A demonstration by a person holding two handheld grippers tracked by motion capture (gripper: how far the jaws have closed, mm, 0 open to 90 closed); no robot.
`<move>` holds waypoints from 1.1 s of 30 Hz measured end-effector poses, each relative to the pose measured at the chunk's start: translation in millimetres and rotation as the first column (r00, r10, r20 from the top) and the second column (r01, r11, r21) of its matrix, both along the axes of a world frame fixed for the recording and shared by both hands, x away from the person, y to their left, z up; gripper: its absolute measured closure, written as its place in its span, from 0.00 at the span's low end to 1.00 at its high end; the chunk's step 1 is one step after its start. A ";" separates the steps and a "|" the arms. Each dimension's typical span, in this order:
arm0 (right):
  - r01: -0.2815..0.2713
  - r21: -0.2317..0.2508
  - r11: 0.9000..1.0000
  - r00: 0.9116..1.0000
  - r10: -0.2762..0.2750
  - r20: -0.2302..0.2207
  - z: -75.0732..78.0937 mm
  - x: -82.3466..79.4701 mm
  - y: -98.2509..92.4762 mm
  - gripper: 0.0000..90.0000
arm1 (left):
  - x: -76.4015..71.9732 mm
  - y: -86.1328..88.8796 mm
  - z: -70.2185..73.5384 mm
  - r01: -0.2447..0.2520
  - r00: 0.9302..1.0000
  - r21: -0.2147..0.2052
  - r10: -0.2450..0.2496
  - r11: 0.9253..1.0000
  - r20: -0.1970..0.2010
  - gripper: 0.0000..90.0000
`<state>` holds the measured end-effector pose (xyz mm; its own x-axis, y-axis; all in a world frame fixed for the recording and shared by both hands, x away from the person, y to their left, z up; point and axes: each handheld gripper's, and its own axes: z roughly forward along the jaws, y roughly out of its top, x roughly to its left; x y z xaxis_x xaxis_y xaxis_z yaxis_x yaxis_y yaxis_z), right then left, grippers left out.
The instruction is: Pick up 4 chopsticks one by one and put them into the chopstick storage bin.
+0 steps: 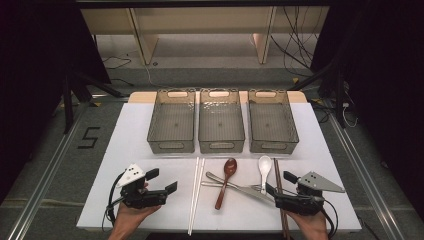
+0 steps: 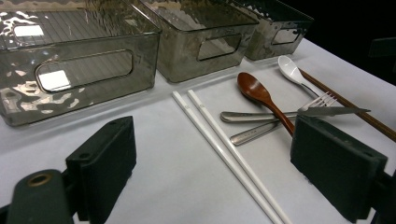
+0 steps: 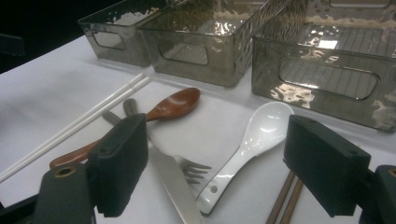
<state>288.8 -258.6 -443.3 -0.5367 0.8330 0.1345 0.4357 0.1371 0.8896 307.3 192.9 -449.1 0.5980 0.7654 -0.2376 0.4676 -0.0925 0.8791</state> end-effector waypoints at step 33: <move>0.058 -0.279 0.959 0.966 -0.124 -0.227 34.7 17.2 -3.2 0.31 | 1.3 -1.1 -0.9 -0.003 1.000 0.012 0.003 1.000 -0.010 0.15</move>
